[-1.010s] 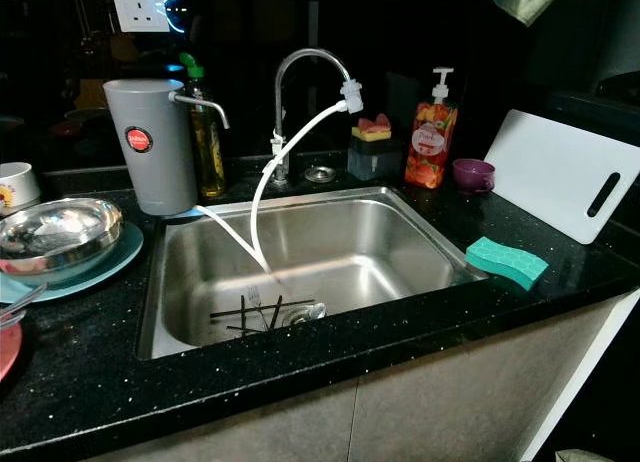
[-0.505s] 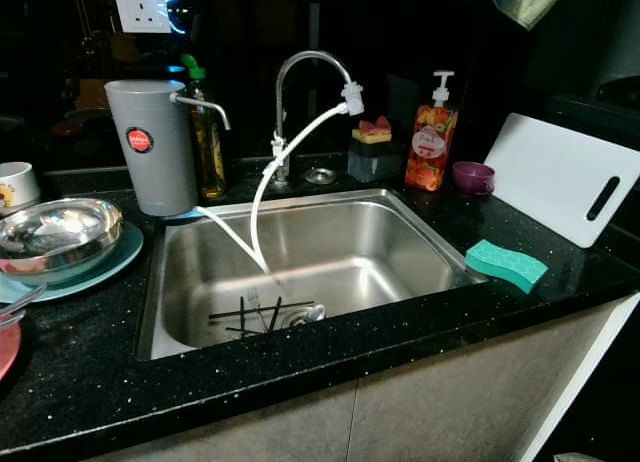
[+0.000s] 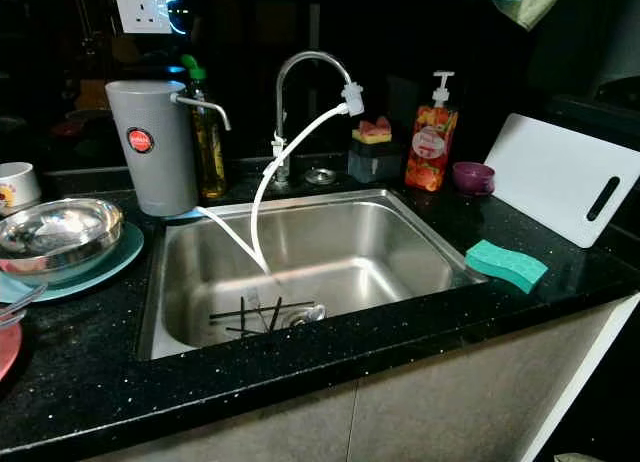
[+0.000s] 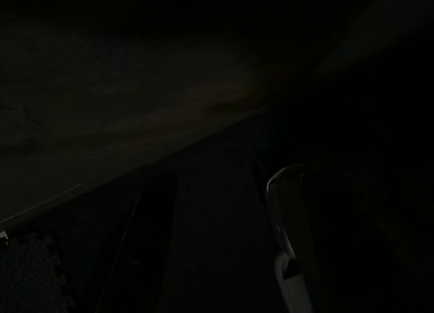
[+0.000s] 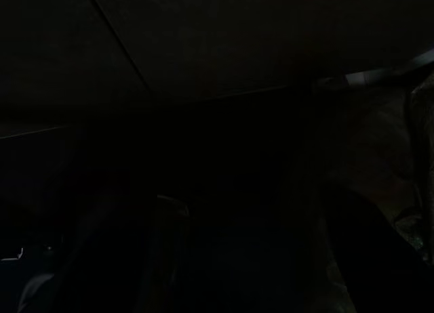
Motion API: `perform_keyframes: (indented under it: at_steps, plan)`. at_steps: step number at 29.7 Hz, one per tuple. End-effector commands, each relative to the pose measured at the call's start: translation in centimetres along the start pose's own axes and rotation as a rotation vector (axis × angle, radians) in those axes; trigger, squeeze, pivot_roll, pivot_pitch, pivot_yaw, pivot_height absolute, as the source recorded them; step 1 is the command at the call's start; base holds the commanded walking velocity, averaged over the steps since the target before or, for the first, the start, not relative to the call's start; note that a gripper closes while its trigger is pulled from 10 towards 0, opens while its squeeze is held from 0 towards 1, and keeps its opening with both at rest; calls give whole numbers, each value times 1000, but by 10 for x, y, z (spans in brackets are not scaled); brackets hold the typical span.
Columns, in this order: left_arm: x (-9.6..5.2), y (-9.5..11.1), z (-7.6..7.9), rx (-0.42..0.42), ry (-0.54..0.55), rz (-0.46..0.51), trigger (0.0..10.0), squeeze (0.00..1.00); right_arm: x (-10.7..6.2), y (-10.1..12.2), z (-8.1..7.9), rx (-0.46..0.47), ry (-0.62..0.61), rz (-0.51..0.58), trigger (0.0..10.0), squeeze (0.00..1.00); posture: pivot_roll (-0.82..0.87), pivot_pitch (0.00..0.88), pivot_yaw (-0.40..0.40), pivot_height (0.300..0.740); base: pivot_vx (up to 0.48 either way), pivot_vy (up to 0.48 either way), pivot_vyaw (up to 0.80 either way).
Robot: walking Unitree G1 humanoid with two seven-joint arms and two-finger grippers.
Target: Kitchen organization
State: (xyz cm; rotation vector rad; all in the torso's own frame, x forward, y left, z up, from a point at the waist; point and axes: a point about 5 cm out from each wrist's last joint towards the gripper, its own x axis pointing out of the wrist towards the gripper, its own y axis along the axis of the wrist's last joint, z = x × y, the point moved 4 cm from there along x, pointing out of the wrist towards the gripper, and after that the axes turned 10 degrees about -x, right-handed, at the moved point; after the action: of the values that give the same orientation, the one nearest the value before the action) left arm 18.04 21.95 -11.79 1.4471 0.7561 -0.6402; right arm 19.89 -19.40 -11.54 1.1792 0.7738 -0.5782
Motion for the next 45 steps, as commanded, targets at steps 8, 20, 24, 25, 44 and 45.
perform_keyframes:
  at_steps: [8, 20, 24, 25, 44, 45]
  plan:
    - [1, 4, 1, 8, -6, 11, 10000, 0, -1, -4, 1, 1, -4, -15, 10000, 0, 51, 12, -63, 740, 0, 0, 0]
    - [1, 3, 1, 7, -6, 5, 10000, 0, -1, -6, 1, 2, -5, -19, 10000, 0, 51, 12, -63, 740, 0, 0, 0]
    - [1, 2, 1, 7, -6, 2, 10000, 0, -1, -6, 1, 2, -5, -20, 10000, 0, 51, 12, -63, 740, 0, 0, 0]
    - [1, 2, 1, 7, -6, 2, 10000, 0, -1, -6, 1, 2, -5, -20, 10000, 0, 51, 12, -63, 740, 0, 0, 0]
    - [0, 0, 1, 5, -4, -2, 10000, 0, -1, -4, 0, 0, -4, -16, 10000, 0, 51, 13, -65, 740, 0, 0, 0]
    - [0, 0, 1, 5, -4, -1, 10000, 0, -1, -4, 0, 0, -3, -15, 10000, 0, 51, 13, -65, 740, 0, 0, 0]
